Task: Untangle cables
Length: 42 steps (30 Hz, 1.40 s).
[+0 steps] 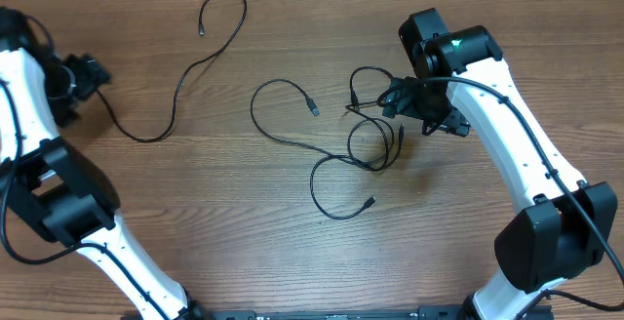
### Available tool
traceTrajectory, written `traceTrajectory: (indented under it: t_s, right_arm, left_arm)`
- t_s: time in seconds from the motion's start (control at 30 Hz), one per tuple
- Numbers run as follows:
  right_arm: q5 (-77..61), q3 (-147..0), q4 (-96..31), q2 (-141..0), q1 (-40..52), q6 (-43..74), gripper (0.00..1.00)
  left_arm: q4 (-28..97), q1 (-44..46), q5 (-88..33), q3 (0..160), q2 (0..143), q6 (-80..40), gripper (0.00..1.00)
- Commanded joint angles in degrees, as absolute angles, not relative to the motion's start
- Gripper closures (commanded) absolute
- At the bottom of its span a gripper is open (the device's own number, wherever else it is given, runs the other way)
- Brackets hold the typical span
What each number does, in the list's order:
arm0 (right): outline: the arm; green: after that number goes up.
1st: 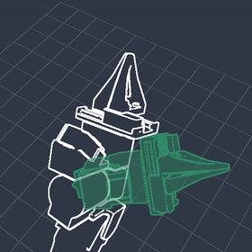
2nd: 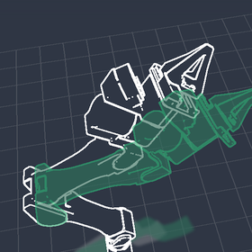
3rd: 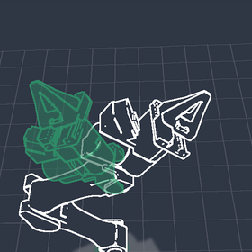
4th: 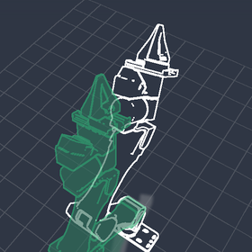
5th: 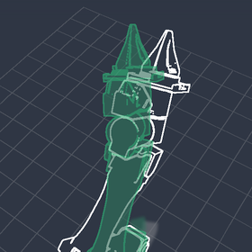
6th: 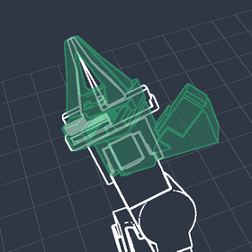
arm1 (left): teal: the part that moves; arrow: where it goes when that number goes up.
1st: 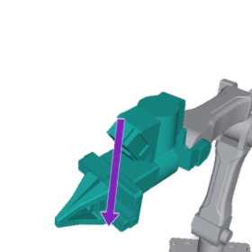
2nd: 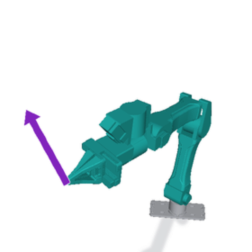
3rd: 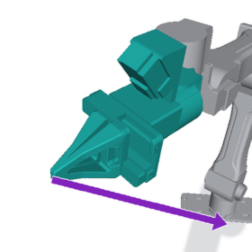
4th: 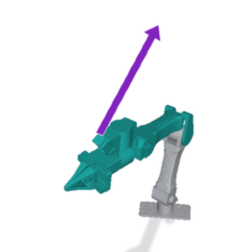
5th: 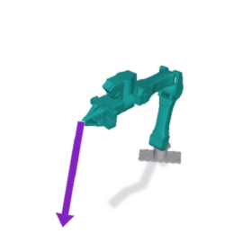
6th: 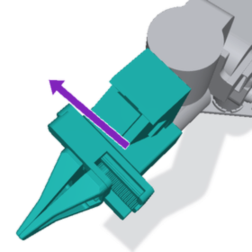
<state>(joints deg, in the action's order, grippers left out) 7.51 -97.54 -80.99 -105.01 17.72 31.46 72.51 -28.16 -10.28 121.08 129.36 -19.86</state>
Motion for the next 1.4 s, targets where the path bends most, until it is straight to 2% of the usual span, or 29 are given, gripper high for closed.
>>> traceTrajectory:
  t_s: [0.0,0.23,0.43,0.63,0.87,0.9,1.07,1.1,1.17,1.37]
  right_arm:
    - [7.9,-98.7,-80.8,-103.3,17.6,31.5,0.0]
    - [7.9,-98.7,-80.8,-103.3,17.6,31.5,0.0]
    - [7.9,-98.7,-80.8,-103.3,17.6,31.5,0.0]
    - [7.9,-98.7,-80.8,-103.3,17.6,31.5,0.0]
    - [7.9,-98.7,-80.8,-103.3,17.6,31.5,0.0]
    - [7.9,-98.7,-80.8,-103.3,17.6,31.5,0.0]
    - [7.9,-98.7,-80.8,-103.3,17.6,31.5,0.0]
    - [7.9,-98.7,-80.8,-103.3,17.6,31.5,0.0]
    - [7.9,-98.7,-80.8,-103.3,17.6,31.5,0.0]
    - [7.9,-98.7,-80.8,-103.3,17.6,31.5,0.0]
  left_arm:
    - [77.3,-25.7,-14.5,120.2,130.0,-23.3,0.0]
    - [83.5,-23.6,-7.9,117.8,130.0,-31.8,0.0]
    - [75.7,-24.4,-7.1,109.3,130.0,-37.4,0.01]
    - [68.6,-24.6,-7.4,103.1,130.0,-37.7,0.01]
    - [62.2,-24.6,-6.9,98.5,130.0,-37.7,0.2]
    - [60.8,-24.6,-6.9,97.4,130.0,-37.7,0.28]
    - [56.6,-24.3,-6.9,94.1,130.0,-37.7,0.48]
    - [55.2,-24.3,-6.9,92.9,130.0,-37.7,0.6]
    - [53.4,-24.3,-6.9,91.3,130.0,-37.7,0.73]
    - [48.6,-24.3,-6.9,87.4,130.0,-37.7,0.77]
